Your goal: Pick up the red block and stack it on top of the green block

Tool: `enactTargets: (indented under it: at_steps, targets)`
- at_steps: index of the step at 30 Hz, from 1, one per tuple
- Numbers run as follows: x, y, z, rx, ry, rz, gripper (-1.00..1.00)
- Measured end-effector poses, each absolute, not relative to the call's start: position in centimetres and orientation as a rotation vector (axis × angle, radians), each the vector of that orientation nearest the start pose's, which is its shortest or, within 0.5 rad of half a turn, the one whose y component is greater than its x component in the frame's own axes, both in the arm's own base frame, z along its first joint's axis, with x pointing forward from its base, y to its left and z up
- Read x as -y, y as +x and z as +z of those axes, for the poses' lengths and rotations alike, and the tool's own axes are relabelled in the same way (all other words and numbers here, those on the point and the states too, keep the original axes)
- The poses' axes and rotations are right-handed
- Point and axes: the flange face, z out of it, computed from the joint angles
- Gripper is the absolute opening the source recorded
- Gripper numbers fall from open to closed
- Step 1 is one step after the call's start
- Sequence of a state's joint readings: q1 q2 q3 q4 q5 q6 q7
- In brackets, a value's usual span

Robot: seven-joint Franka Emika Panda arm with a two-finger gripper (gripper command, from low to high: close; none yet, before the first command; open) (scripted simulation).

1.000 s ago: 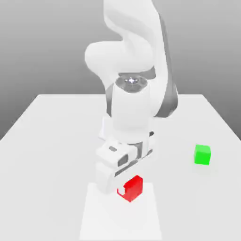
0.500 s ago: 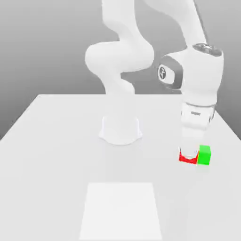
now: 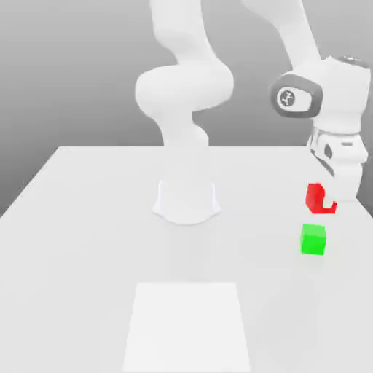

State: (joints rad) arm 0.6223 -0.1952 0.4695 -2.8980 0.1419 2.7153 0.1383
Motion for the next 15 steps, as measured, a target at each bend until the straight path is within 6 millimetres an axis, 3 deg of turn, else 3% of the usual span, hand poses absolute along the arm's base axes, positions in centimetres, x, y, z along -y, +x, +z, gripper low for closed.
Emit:
enactTargets:
  at_steps: [12,13,15]
  targets:
    - [-29.6,16.6,18.2,1.262,-2.883,-0.006,-1.0]
    - [-29.6,16.5,18.0,1.264,-2.88,-0.003,1.0]
    - [-29.6,16.5,18.0,1.264,-2.88,-0.003,1.0]
